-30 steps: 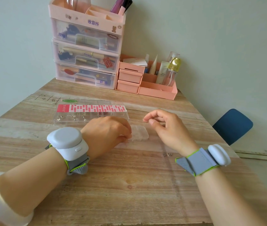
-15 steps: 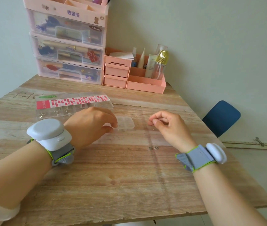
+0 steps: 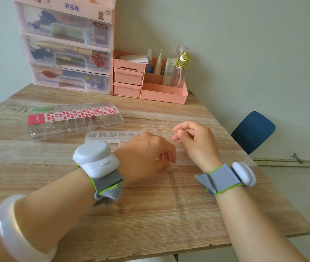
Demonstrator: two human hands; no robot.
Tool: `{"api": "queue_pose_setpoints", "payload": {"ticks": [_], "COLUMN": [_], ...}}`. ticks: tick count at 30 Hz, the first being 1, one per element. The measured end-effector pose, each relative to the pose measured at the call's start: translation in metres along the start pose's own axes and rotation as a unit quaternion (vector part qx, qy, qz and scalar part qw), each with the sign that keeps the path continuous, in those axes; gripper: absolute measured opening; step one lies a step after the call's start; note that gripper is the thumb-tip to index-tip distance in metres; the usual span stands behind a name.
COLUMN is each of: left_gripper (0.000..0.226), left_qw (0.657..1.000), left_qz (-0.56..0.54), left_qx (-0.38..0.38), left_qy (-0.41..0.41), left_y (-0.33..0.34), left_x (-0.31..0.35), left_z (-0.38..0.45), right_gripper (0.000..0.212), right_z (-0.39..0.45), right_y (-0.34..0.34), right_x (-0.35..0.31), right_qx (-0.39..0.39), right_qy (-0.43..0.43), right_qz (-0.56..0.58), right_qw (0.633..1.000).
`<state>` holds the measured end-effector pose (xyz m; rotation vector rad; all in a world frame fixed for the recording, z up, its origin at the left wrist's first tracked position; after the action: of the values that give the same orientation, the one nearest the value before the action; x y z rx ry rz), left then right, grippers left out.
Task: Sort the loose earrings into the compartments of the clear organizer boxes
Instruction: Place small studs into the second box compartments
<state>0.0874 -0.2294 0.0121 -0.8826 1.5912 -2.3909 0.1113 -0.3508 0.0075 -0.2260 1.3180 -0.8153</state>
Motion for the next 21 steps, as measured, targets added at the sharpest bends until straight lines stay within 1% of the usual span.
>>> {"api": "queue_pose_setpoints", "payload": {"ticks": [4, 9, 12, 16, 19, 21], "left_gripper": [0.006, 0.007, 0.008, 0.011, 0.007, 0.006], "left_qw": [1.0, 1.0, 1.0, 0.992, 0.982, 0.979], "left_qz": [-0.006, 0.003, -0.002, -0.059, -0.124, -0.14], "left_qx": [-0.021, -0.013, 0.027, 0.102, 0.124, 0.124], "left_qy": [-0.007, -0.003, -0.002, -0.043, -0.073, -0.081], "left_y": [0.005, 0.005, -0.003, -0.023, -0.031, -0.033], "left_x": [0.0, -0.002, -0.002, -0.016, -0.028, -0.029], "left_z": [0.003, 0.002, -0.001, -0.01, -0.019, -0.024], "right_gripper": [0.019, 0.02, 0.021, 0.023, 0.023, 0.023], "right_z": [0.0, -0.001, -0.001, 0.002, 0.001, -0.001], "right_y": [-0.001, -0.002, -0.005, -0.009, -0.008, -0.005], "right_x": [0.0, -0.001, 0.0, 0.006, 0.006, 0.003], "right_qx": [0.009, 0.009, 0.019, 0.029, 0.013, -0.006], "right_qy": [0.004, 0.002, 0.001, 0.022, 0.031, 0.032], "right_qz": [0.003, 0.004, 0.011, 0.054, 0.057, 0.044], "right_qw": [1.0, 1.0, 1.0, 0.998, 0.998, 0.999]}}
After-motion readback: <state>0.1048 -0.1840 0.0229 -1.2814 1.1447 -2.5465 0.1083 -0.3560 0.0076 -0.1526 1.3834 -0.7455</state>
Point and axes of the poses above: each hand's wrist, its own z-axis towards the middle knuckle, its own y-axis out of the palm, x = y × z, the point moved 8 cm from there along z, towards the middle knuckle, and after that the axes turned 9 degrees about y, right-handed, at the moved point
